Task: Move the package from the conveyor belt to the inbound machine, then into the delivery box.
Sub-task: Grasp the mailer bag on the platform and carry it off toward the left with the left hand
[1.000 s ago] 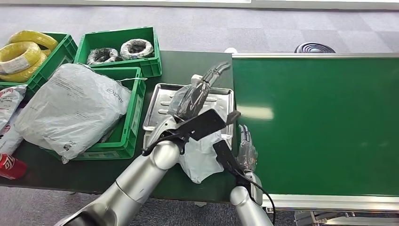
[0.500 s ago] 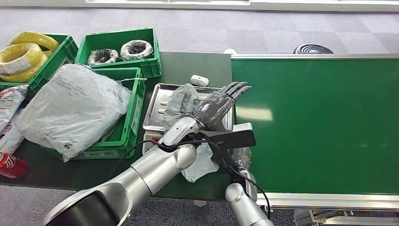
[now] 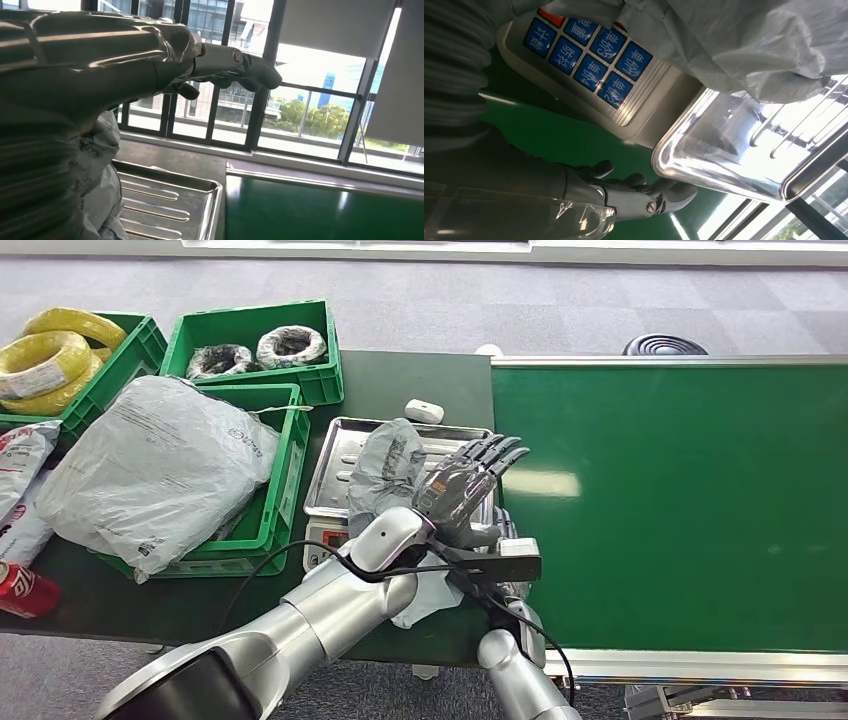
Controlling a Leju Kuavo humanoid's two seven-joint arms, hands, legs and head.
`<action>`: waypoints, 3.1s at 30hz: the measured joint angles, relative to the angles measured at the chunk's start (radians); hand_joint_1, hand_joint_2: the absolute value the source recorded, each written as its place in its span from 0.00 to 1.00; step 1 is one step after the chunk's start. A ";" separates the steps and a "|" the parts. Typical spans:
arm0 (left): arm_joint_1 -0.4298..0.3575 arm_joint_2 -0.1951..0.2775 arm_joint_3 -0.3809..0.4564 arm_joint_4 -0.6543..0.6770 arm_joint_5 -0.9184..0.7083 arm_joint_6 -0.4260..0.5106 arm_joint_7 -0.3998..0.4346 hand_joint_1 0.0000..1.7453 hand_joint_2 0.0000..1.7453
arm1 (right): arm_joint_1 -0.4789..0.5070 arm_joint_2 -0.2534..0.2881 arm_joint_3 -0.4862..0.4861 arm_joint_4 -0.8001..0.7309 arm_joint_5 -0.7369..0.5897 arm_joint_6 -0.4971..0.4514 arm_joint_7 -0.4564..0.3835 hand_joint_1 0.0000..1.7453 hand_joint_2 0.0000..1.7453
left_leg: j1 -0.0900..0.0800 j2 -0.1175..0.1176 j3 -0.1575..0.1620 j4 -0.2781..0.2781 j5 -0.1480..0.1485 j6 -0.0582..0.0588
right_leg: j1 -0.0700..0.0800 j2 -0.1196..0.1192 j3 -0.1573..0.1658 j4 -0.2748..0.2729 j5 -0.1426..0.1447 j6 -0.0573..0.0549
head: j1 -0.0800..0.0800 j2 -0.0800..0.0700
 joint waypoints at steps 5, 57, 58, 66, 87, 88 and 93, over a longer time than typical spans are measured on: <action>-0.005 -0.001 0.001 0.023 -0.035 0.007 0.007 0.00 1.00 | 0.000 0.000 0.002 0.001 0.005 0.002 0.006 0.00 1.00 | 0.000 0.000 0.003 0.000 0.000 0.000 | 0.000 0.000 0.003 0.000 0.000 0.000 | 0.000 0.000; 0.017 0.169 0.776 -0.401 0.042 -0.019 -0.159 0.00 1.00 | 0.286 -0.137 0.310 -0.849 0.490 0.380 0.293 0.00 1.00 | 0.000 0.003 -0.023 -0.001 0.005 -0.004 | -0.001 0.005 -0.029 0.009 0.004 -0.005 | 0.000 0.000; 0.018 0.171 0.780 -0.401 0.043 -0.016 -0.161 0.00 1.00 | 0.291 -0.138 0.303 -0.864 0.505 0.370 0.302 0.00 1.00 | 0.000 0.003 -0.023 -0.001 0.005 -0.004 | -0.001 0.004 -0.029 0.009 0.004 -0.005 | 0.000 0.000; 0.036 0.191 0.813 -0.400 0.059 -0.001 -0.163 0.00 1.00 | 0.336 -0.140 0.216 -0.982 0.589 0.329 0.416 0.00 1.00 | -0.001 0.002 -0.024 0.000 0.005 -0.004 | -0.002 0.004 -0.029 0.009 0.004 -0.005 | 0.000 0.000; 0.090 0.222 0.847 -0.388 0.063 0.008 -0.201 0.00 1.00 | 0.451 -0.146 -0.075 -1.096 0.011 -0.022 0.081 0.00 1.00 | -0.001 0.000 -0.024 0.000 0.006 -0.004 | -0.002 0.002 -0.029 0.009 0.004 -0.005 | 0.000 0.000; 0.090 0.220 0.847 -0.382 0.070 0.011 -0.209 0.00 1.00 | 0.448 -0.141 -0.083 -1.093 -0.115 -0.043 -0.013 0.00 1.00 | -0.001 0.000 -0.024 0.000 0.006 -0.004 | -0.002 0.002 -0.029 0.009 0.004 -0.005 | 0.000 0.000; 0.084 0.206 0.843 -0.335 0.105 0.033 -0.248 0.00 1.00 | 0.429 -0.082 -0.154 -1.081 -0.758 0.017 -0.375 0.00 1.00 | -0.001 0.000 -0.024 0.000 0.006 -0.004 | -0.002 0.001 -0.029 0.009 0.004 -0.005 | 0.000 0.000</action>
